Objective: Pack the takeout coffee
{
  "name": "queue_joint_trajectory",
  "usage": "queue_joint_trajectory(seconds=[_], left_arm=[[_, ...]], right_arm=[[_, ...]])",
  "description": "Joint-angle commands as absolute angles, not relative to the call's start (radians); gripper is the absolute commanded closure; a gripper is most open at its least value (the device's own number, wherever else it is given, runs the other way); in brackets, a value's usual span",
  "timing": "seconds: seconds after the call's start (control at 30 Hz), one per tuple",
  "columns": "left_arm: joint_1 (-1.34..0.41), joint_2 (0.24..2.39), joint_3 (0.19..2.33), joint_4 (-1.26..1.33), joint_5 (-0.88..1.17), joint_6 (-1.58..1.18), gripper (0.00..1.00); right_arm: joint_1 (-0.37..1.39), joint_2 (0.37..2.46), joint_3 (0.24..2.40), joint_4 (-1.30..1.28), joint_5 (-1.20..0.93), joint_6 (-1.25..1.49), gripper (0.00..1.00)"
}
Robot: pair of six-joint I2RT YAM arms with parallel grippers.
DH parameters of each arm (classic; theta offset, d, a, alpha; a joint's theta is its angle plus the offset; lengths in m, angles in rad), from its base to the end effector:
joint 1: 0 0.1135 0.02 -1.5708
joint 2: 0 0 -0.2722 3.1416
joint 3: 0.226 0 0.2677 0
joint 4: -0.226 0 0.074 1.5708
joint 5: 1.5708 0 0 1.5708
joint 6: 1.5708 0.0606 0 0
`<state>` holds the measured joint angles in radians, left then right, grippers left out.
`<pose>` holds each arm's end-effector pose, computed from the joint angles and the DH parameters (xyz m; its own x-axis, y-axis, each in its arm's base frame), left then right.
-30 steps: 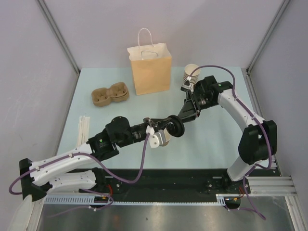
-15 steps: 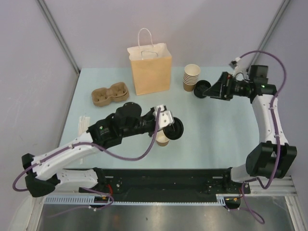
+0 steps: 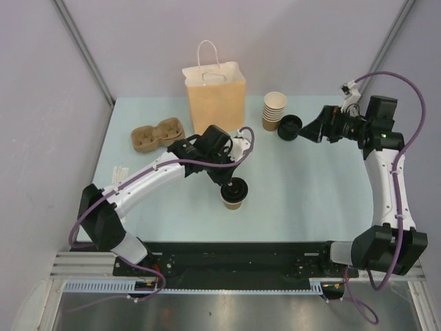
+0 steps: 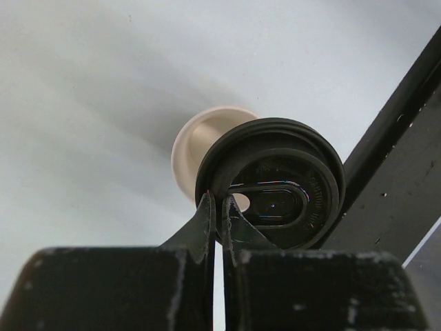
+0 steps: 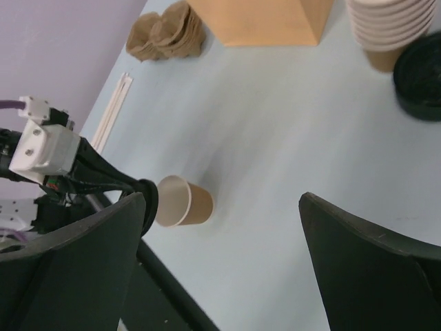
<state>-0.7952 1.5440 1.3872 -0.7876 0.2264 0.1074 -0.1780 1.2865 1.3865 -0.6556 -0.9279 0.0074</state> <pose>0.2408 -0.2650 0.2963 -0.4795 0.6382 -0.6023 0.8442 0.5229 -0.1180 0.2950 -0.0038 0.4023 -0.5233 0.0987 -0.8464 -0.5592 0.7097 0.4284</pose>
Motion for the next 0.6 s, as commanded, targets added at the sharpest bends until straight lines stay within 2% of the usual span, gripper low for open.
queue_joint_trajectory(seconds=[0.0, 0.2, 0.57], left_arm=[[-0.796, 1.509, 1.352, -0.701, 0.204, 0.026, 1.00], [-0.795, 1.542, 1.318, -0.635, 0.132, 0.008, 1.00], [-0.796, 1.583, 1.358, -0.680, 0.051, 0.008, 1.00]], right_arm=[[-0.153, 1.322, 1.255, -0.600, -1.020, 0.141, 0.00], [-0.063, 1.224, 1.063, -0.462, -0.945, 0.232, 0.00], [-0.025, 1.198, 1.008, -0.413, -0.894, 0.239, 0.00]])
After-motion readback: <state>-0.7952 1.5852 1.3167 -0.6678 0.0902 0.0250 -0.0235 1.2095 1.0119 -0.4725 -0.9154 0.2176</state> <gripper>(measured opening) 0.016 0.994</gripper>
